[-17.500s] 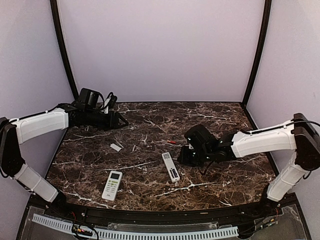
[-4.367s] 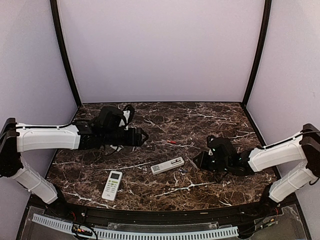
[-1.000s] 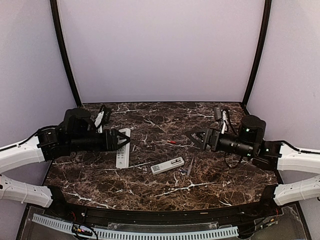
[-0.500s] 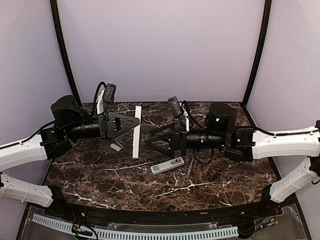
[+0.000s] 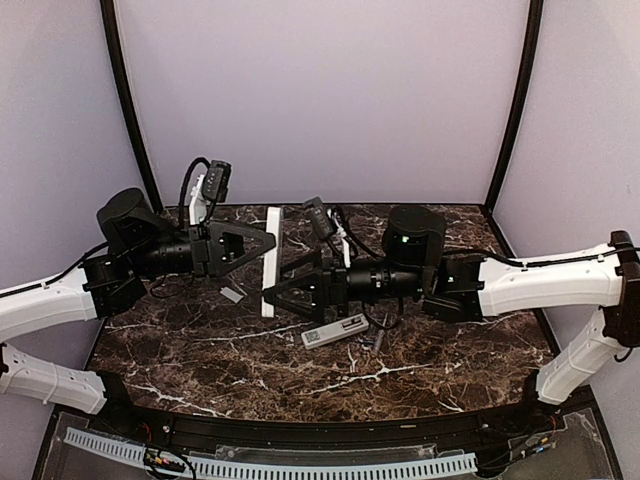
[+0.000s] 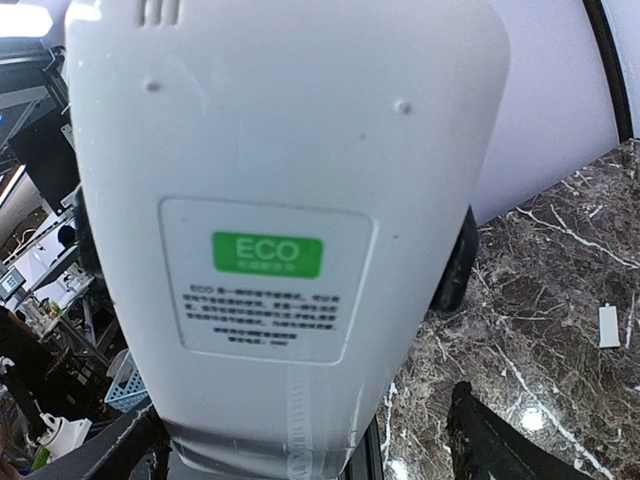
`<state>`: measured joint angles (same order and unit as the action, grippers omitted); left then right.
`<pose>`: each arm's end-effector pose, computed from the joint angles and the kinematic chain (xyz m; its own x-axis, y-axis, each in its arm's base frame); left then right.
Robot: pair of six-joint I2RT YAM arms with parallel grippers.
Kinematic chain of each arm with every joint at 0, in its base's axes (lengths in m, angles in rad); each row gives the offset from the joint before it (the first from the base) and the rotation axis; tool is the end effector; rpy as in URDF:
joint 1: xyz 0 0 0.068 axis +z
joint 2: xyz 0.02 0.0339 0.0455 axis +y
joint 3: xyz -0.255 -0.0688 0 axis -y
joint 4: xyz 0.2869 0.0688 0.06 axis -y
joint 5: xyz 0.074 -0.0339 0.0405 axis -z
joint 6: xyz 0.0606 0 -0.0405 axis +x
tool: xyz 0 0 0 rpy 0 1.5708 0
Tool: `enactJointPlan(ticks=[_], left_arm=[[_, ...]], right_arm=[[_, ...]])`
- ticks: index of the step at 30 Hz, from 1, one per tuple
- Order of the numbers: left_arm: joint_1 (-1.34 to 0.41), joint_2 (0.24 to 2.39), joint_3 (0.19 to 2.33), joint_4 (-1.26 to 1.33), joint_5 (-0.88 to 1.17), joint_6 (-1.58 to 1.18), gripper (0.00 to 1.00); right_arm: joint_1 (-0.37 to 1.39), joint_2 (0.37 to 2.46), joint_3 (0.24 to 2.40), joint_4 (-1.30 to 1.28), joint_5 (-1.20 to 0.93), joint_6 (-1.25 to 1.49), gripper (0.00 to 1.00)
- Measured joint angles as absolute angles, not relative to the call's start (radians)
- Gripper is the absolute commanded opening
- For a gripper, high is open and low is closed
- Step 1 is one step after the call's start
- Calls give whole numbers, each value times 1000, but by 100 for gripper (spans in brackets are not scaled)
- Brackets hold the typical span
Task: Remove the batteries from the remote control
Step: Pass from the left arm to the right
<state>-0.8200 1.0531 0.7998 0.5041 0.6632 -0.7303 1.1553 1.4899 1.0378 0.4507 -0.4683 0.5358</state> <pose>0.1805 -0.2481 0.3515 -0.5296 -0.2029 -0.8236 0.8453 -0.0454 -0.5324 0.1412 0.3878 0.2961 -0.5103 -0.0281 -0.8595 -0.8584 -0.0447 0.5111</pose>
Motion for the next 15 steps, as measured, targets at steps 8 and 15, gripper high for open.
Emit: enactJointPlan(ticks=[8, 15], left_arm=[[-820, 1053, 798, 507, 662, -726, 48], [-820, 1052, 796, 505, 653, -704, 72]], right_arm=[[1168, 1520, 1055, 480, -485, 557, 63], [1172, 1520, 1056, 484, -485, 572, 45]])
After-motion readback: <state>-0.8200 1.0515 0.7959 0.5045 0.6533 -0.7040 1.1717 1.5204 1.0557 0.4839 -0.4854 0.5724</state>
